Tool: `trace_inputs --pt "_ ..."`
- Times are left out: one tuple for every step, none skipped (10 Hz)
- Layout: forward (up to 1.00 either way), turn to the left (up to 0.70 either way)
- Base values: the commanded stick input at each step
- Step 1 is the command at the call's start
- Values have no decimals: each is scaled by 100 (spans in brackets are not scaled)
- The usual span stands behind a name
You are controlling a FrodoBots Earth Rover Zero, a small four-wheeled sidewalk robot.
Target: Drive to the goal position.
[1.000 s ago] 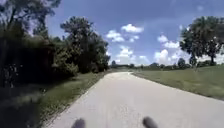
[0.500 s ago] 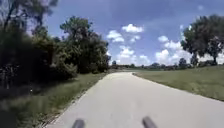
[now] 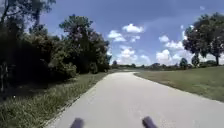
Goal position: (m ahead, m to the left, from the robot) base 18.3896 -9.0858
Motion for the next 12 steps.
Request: trace_inputs --pt "70 0" --pt "70 0" --pt "70 0" --pt "70 0" --pt "70 0" --pt "70 0" --pt "70 0" --pt "70 0" --pt "70 0" --pt "70 0" --pt "70 0" --pt "70 0"
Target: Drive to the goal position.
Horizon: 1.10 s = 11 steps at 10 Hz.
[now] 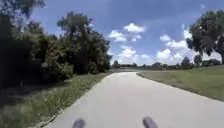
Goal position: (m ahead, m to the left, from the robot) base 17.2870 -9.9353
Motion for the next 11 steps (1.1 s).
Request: trace_inputs --pt "70 0" --pt "70 0" --pt "70 0" --pt "70 0" --pt "70 0" --pt "70 0" --pt "70 0" --pt "70 0" --pt "70 0" --pt "70 0" --pt "70 0"
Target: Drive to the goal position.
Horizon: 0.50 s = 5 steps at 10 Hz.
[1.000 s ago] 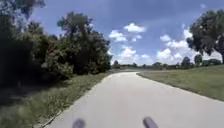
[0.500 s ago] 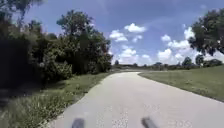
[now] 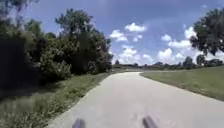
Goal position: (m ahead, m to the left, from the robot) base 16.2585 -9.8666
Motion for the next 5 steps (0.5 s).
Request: trace_inputs --pt "70 0" --pt "70 0" --pt "70 0" --pt "70 0" --pt "70 0"
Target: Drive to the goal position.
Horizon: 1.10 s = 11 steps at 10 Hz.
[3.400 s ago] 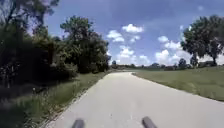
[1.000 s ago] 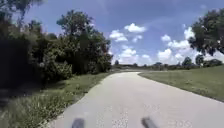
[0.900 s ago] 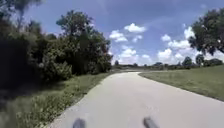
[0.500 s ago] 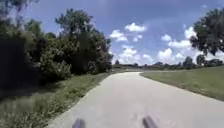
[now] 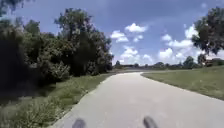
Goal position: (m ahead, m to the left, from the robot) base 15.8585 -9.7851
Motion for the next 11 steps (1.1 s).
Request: trace_inputs --pt "70 0" --pt "70 0" --pt "70 0" --pt "70 0" --pt "70 0" --pt "70 0" --pt "70 0" --pt "70 0" --pt "70 0" --pt "70 0" --pt "70 0"
